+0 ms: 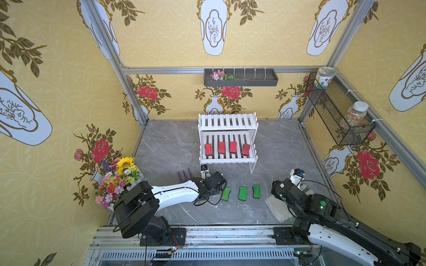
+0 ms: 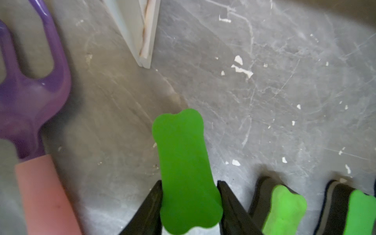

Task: Remove the whiteboard erasers from the shelf
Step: Place the whiteboard eraser at the center of the board.

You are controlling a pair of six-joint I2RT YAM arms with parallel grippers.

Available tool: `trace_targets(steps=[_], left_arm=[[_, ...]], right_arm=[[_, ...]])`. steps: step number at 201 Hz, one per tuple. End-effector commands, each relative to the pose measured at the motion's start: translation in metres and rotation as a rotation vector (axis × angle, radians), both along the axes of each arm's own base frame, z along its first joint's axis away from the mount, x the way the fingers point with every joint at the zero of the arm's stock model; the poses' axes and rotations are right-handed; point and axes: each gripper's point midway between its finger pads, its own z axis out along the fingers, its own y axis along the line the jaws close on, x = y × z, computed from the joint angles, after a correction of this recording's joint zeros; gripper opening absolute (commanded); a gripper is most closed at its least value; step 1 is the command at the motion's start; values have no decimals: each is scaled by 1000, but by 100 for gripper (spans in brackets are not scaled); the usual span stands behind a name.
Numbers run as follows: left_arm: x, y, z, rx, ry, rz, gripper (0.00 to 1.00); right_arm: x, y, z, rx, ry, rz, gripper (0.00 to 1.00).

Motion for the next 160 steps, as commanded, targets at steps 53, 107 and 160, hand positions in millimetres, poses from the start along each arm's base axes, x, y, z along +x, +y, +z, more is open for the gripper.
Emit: trace_targets(steps=[53,107,160], left_arm=[[-5,0,-2,-1,28,-20,57],[-3,5,31,-39,-23,3,68],[6,13,140,-183,-234,12,100]], right_arm=[[5,1,7,-14,-12,-18,77],[8,7,11,-21,-8,8,79],[24,39,34,-39,-43,153,74]])
